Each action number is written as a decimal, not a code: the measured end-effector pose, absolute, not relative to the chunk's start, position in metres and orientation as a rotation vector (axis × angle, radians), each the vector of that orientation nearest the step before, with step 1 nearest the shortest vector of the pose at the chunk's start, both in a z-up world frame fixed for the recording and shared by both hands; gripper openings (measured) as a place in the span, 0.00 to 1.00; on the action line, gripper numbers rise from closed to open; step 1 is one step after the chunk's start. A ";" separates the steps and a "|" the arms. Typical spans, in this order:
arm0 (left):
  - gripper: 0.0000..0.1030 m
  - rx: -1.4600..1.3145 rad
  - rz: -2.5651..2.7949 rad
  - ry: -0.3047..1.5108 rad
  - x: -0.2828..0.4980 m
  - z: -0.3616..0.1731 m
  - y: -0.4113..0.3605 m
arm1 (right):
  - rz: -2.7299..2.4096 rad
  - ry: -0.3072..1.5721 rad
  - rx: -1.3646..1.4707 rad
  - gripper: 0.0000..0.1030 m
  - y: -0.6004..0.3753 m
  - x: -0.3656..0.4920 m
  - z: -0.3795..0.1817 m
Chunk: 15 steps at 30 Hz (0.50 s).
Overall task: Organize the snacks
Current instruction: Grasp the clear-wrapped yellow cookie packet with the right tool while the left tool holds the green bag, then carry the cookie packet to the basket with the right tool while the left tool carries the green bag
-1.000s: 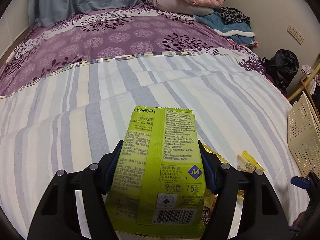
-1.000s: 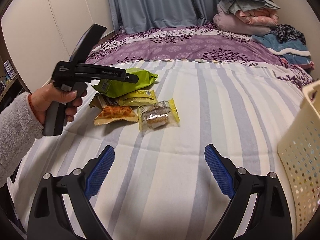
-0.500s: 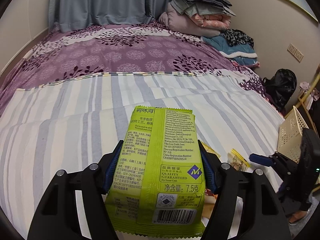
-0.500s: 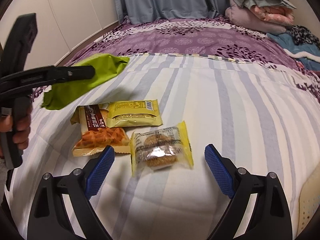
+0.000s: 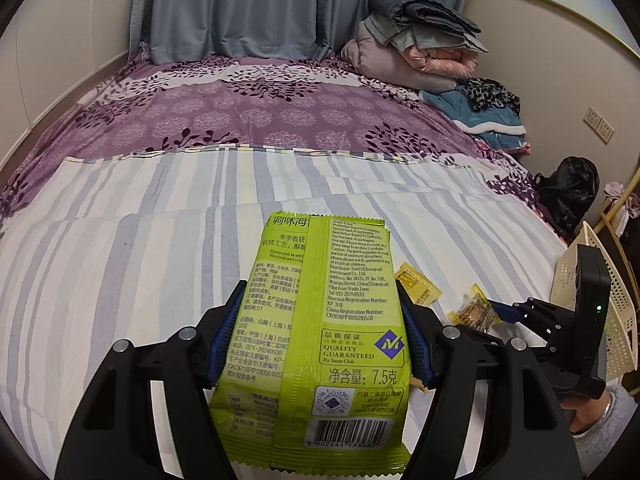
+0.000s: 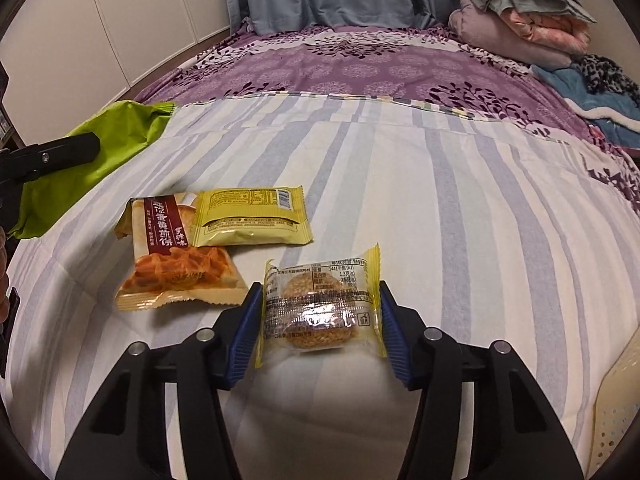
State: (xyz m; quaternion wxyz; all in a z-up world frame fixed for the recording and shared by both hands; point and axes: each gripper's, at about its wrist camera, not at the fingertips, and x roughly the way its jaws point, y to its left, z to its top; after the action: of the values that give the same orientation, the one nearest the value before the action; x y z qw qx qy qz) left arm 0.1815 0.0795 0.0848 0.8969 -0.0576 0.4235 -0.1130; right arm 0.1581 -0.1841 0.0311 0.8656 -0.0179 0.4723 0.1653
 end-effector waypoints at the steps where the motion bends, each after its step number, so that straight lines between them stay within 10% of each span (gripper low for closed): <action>1: 0.68 -0.121 -0.236 0.874 0.179 0.087 0.079 | 0.342 0.989 -0.037 0.52 -0.185 0.155 0.032; 15: 0.68 -0.114 -0.253 0.815 0.145 0.120 0.069 | 0.307 0.858 0.056 0.51 -0.217 0.098 0.085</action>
State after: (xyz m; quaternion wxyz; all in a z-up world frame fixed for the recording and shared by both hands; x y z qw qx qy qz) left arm 0.1451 0.0691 0.1199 0.9088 -0.0551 0.3951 -0.1226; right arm 0.0977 -0.2171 0.0849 0.8976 0.0272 0.4143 0.1481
